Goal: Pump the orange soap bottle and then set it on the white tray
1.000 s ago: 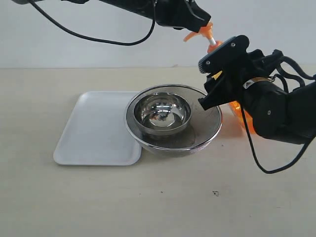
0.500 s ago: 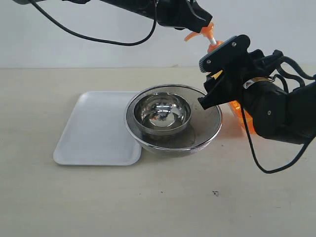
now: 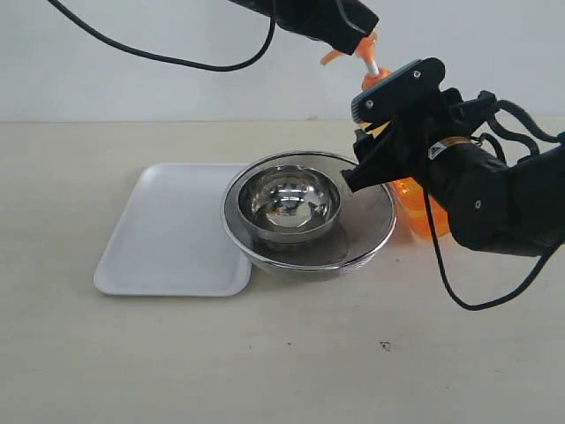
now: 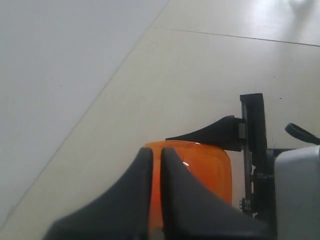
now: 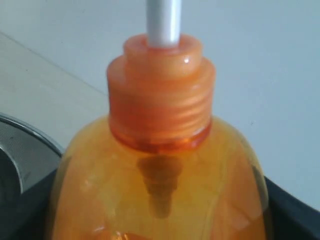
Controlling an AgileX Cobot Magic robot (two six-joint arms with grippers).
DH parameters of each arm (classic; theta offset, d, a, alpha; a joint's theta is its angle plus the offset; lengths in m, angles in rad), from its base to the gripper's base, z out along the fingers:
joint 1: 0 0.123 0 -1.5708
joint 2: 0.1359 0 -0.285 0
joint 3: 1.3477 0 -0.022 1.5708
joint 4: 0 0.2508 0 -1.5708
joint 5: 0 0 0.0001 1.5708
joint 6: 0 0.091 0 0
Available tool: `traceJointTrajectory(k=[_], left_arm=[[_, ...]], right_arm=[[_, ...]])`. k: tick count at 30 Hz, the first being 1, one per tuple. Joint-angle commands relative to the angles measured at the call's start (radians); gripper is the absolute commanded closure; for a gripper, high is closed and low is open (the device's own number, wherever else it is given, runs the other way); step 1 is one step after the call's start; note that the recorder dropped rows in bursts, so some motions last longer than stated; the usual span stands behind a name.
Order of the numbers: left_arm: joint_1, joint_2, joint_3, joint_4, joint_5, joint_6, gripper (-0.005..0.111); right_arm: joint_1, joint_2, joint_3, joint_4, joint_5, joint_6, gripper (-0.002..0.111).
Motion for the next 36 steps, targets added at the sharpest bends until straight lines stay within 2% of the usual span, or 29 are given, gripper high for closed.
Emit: traceJointTrajectory(k=[1,11,36], left_arm=[[-0.006,-0.026,0.003,0.009,0.003,-0.002,0.102],[-0.006,-0.024,0.005,0.061,0.003,-0.021,0.102],[-0.006,0.062,0.005,0.061,0.031,-0.045,0.102]], right_arm=[[0.003,-0.015,-0.007,-0.021,-0.036,0.035,0.108],[0.003,-0.015,-0.007,-0.021,-0.036,0.055,0.108],[0.003,-0.015,-0.007,-0.024,-0.031,0.053,0.108]])
